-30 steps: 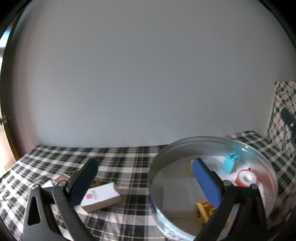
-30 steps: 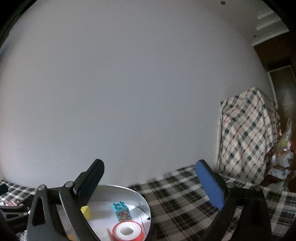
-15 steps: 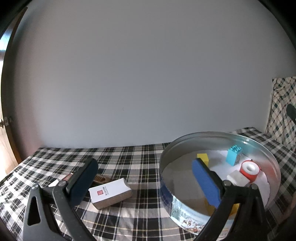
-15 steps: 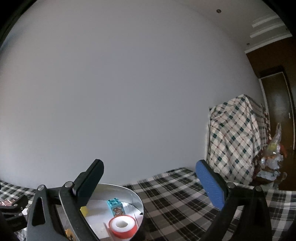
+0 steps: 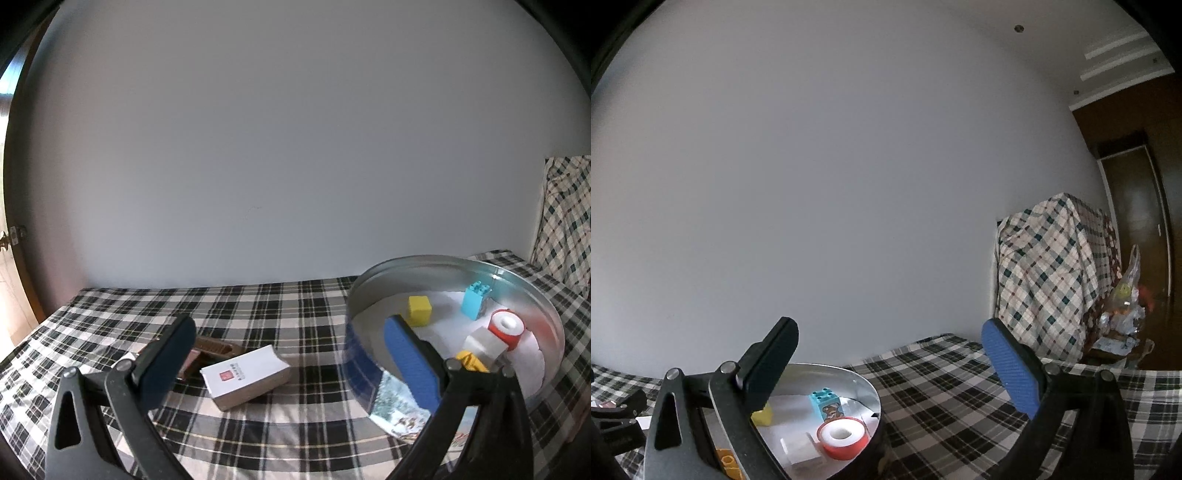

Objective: Organize rigid objects
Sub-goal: 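Withdraw both open tools from the tin toward the remaining table objects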

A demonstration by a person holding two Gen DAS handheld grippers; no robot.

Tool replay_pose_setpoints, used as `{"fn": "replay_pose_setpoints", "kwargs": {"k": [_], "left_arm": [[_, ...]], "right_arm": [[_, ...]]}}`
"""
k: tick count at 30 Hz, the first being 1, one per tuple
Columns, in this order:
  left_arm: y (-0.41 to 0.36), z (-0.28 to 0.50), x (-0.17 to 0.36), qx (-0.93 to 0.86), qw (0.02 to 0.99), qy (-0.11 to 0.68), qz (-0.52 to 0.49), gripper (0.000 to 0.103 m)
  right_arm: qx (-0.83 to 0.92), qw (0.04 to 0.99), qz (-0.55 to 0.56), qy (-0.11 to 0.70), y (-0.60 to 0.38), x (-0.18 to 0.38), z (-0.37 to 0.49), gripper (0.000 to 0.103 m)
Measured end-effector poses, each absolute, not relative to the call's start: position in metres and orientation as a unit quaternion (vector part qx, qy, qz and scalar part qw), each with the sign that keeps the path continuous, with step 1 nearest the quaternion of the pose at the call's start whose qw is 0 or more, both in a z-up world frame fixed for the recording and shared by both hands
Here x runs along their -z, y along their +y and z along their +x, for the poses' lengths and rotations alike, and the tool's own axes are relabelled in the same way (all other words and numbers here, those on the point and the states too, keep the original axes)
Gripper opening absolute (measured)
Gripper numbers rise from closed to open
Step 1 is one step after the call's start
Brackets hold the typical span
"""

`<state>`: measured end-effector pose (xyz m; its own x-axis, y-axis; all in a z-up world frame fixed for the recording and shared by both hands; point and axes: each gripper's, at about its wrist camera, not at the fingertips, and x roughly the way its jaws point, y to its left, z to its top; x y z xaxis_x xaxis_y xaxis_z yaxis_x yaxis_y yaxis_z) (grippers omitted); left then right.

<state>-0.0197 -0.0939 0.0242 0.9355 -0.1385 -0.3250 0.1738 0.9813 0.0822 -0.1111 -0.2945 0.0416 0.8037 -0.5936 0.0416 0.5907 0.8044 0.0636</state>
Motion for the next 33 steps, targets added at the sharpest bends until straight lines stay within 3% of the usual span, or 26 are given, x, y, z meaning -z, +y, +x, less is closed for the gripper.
{"fn": "replay_pose_setpoints", "kwargs": {"k": [9, 33], "left_arm": [[-0.065, -0.012, -0.024, 0.071, 0.982, 0.166, 0.050, 0.102], [0.044, 0.032, -0.019, -0.001, 0.978, 0.208, 0.014, 0.102]], "right_arm": [[0.271, 0.958, 0.092, 0.013, -0.272, -0.033, -0.103, 0.101], [0.148, 0.981, 0.070, 0.101, -0.167, -0.022, -0.053, 0.101]]}}
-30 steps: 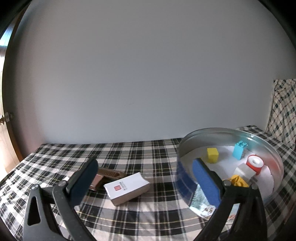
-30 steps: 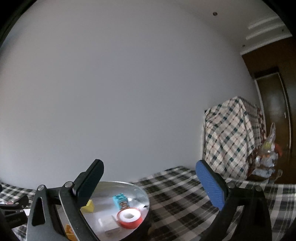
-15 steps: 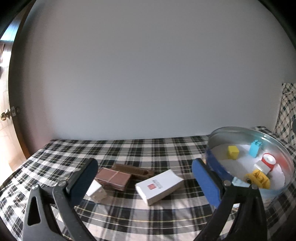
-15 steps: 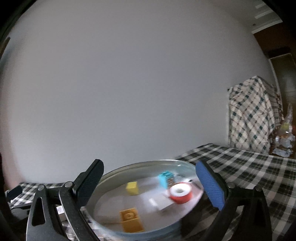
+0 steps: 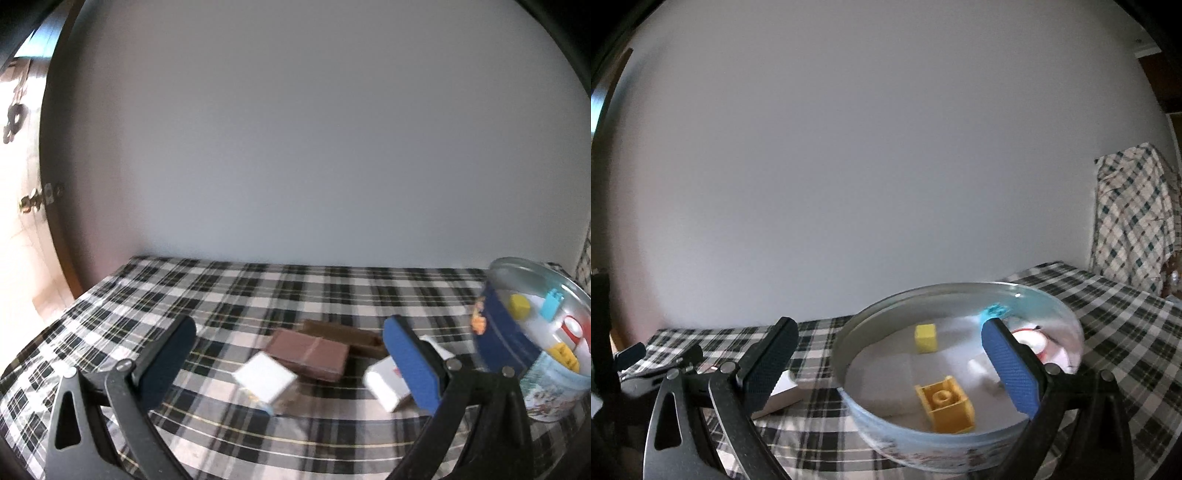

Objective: Organize rigid objects
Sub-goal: 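Withdraw both open tools from the tin toward the remaining table objects, then grasp the white cube box with the left tool while the right tool grasps the white booklet box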

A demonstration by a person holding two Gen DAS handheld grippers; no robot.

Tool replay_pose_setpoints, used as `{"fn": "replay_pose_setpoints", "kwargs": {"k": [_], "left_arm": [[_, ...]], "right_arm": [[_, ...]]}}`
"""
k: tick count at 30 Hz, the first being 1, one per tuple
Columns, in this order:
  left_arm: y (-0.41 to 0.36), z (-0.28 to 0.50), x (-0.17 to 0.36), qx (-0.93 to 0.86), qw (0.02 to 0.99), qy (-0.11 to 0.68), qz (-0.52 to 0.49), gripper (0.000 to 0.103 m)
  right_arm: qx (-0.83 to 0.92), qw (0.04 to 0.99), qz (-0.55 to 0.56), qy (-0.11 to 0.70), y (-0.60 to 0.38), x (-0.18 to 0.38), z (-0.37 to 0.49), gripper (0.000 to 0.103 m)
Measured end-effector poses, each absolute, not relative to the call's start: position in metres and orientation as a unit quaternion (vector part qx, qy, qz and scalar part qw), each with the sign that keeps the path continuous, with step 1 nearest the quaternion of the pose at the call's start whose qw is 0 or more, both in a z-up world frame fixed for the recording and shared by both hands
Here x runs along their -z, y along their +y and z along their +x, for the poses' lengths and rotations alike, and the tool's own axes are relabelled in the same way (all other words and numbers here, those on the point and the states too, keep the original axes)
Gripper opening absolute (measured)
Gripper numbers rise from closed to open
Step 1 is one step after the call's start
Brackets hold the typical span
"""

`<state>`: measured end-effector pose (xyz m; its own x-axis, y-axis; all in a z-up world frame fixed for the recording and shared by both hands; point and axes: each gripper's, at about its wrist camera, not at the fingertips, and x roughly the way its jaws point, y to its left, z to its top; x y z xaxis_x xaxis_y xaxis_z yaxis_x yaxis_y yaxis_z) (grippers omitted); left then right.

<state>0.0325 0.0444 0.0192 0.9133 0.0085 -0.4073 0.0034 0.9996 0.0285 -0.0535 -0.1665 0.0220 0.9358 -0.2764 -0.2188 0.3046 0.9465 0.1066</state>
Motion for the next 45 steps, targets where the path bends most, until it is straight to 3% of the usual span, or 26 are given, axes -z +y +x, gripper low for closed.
{"fn": "replay_pose_setpoints", "kwargs": {"k": [14, 23, 29, 34, 37, 45], "left_arm": [[0.122, 0.062, -0.010, -0.077, 0.964, 0.252, -0.024, 0.102], [0.159, 0.074, -0.002, -0.104, 0.945, 0.301, -0.076, 0.102], [0.141, 0.077, 0.000, -0.053, 0.944, 0.320, -0.058, 0.102], [0.121, 0.080, 0.005, 0.003, 0.940, 0.338, -0.042, 0.102], [0.108, 0.080, 0.007, 0.041, 0.936, 0.349, -0.026, 0.102], [0.071, 0.079, 0.018, 0.086, 0.923, 0.370, 0.061, 0.102]], "right_arm": [[0.061, 0.983, 0.007, 0.172, -0.099, -0.012, -0.007, 0.101], [-0.020, 0.931, -0.050, 0.360, -0.071, 0.026, 0.080, 0.101], [-0.012, 0.910, -0.091, 0.405, -0.061, 0.045, 0.111, 0.101], [-0.028, 0.888, -0.056, 0.456, -0.070, 0.057, 0.125, 0.100], [-0.044, 0.889, -0.029, 0.455, -0.072, 0.054, 0.121, 0.084], [-0.072, 0.896, -0.042, 0.436, -0.077, 0.047, 0.065, 0.083]]}}
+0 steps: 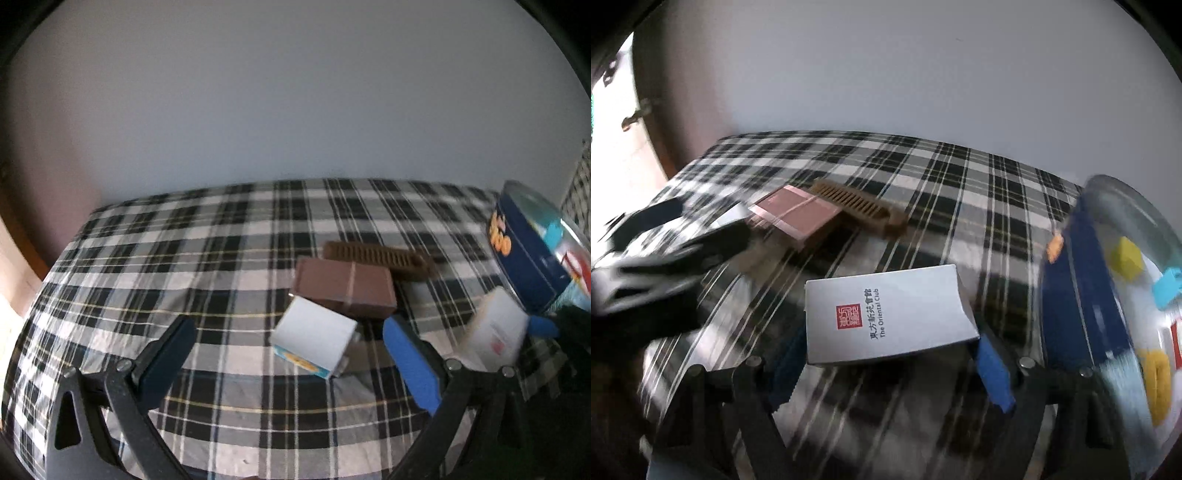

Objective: Organize rigid objects
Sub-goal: 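Grasp the white cube box with the left tool while the right tool grasps the white booklet box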

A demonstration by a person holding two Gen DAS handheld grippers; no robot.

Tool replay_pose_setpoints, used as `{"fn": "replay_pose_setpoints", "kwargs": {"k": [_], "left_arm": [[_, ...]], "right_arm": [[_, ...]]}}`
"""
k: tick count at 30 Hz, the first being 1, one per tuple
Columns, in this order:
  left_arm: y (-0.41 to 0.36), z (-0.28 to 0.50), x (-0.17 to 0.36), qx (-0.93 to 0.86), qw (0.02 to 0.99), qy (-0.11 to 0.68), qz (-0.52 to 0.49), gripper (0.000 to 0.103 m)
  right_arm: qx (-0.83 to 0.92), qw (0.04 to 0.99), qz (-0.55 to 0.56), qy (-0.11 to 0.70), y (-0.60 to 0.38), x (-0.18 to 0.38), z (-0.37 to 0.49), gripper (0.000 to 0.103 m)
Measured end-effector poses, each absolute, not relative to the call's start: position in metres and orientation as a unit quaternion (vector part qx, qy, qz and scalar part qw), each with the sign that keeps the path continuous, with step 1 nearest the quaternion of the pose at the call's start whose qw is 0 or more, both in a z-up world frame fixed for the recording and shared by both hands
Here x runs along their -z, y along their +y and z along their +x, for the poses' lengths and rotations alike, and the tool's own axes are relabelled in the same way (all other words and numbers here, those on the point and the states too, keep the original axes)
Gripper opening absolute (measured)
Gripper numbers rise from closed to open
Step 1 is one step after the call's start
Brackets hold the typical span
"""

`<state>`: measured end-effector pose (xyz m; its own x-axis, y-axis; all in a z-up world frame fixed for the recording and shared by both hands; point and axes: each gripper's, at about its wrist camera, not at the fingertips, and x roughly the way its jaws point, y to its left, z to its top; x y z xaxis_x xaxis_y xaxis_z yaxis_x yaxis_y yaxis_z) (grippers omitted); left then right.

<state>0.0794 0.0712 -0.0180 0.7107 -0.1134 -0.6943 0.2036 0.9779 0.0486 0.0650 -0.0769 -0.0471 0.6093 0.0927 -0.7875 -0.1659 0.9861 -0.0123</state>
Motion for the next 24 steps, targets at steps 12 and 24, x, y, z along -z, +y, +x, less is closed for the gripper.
{"fn": "replay_pose_setpoints", "kwargs": {"k": [12, 24], "left_arm": [[0.090, 0.092, 0.035, 0.092, 0.898, 0.431, -0.002, 0.048], [0.117, 0.063, 0.016, 0.062, 0.930, 0.354, -0.082, 0.048]], "right_arm": [[-0.096, 0.901, -0.005, 0.424, -0.098, 0.042, 0.037, 0.083], [-0.097, 0.941, 0.004, 0.325, -0.106, 0.009, 0.015, 0.083]]}}
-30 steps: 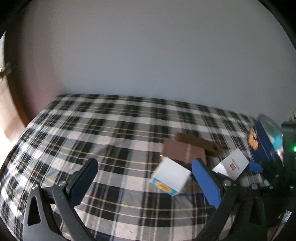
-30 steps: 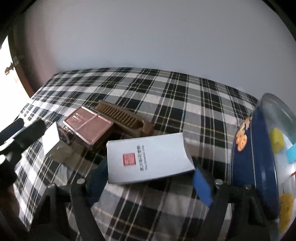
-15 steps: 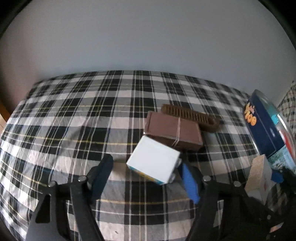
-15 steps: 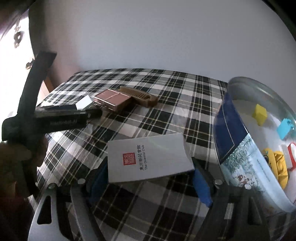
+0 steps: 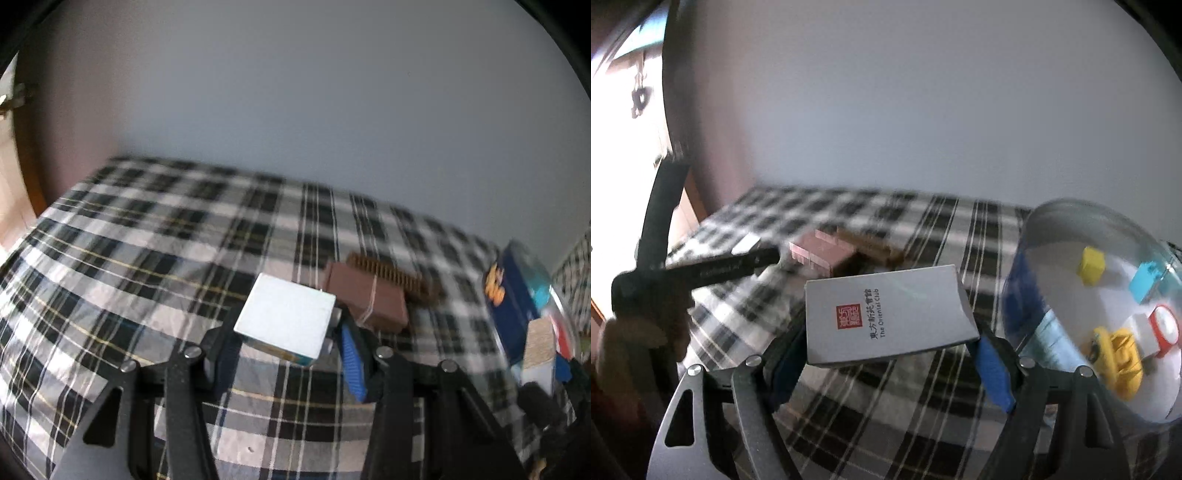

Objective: Organize rigid objects
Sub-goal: 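Grasp the white cube box with the left tool while the right tool grasps the white booklet box, then lift and carry the white cube box and booklet box over the tin with both tools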

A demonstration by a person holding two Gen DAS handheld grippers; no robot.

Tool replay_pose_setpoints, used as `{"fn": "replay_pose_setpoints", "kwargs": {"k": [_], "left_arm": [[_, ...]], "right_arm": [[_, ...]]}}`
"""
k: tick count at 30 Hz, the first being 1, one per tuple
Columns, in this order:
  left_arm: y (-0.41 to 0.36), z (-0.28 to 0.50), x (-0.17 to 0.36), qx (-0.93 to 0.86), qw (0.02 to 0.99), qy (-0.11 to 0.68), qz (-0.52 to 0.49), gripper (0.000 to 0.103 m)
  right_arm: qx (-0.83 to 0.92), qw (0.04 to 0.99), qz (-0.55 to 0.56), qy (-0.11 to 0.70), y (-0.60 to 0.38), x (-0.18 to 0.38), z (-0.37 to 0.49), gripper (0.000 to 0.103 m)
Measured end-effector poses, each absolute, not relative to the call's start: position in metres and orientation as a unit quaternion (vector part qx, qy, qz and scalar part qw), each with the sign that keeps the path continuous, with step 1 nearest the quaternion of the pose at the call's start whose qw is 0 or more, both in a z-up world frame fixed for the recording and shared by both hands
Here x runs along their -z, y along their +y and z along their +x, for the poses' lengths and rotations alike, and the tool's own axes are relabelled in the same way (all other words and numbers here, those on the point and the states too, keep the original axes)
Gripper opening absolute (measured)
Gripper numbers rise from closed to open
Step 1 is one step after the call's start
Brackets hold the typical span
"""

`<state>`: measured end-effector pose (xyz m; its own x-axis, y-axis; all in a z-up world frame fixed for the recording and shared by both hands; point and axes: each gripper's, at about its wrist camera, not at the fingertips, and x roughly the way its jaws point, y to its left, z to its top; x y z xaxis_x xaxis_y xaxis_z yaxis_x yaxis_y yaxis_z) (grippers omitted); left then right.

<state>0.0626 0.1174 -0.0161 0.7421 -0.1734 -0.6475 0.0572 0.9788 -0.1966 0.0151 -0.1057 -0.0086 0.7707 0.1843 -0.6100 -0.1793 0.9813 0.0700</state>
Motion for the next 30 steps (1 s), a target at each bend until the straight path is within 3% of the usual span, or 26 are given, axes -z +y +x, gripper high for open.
{"fn": "replay_pose_setpoints", "kwargs": {"k": [10, 30], "left_arm": [[0.086, 0.029, -0.018, 0.049, 0.969, 0.234, -0.060, 0.048], [-0.008, 0.008, -0.025, 0.083, 0.972, 0.218, -0.042, 0.048]], "right_arm": [[-0.096, 0.974, 0.039, 0.200, -0.135, -0.032, -0.014, 0.083], [-0.004, 0.992, -0.026, 0.124, -0.180, -0.046, -0.037, 0.083]]}}
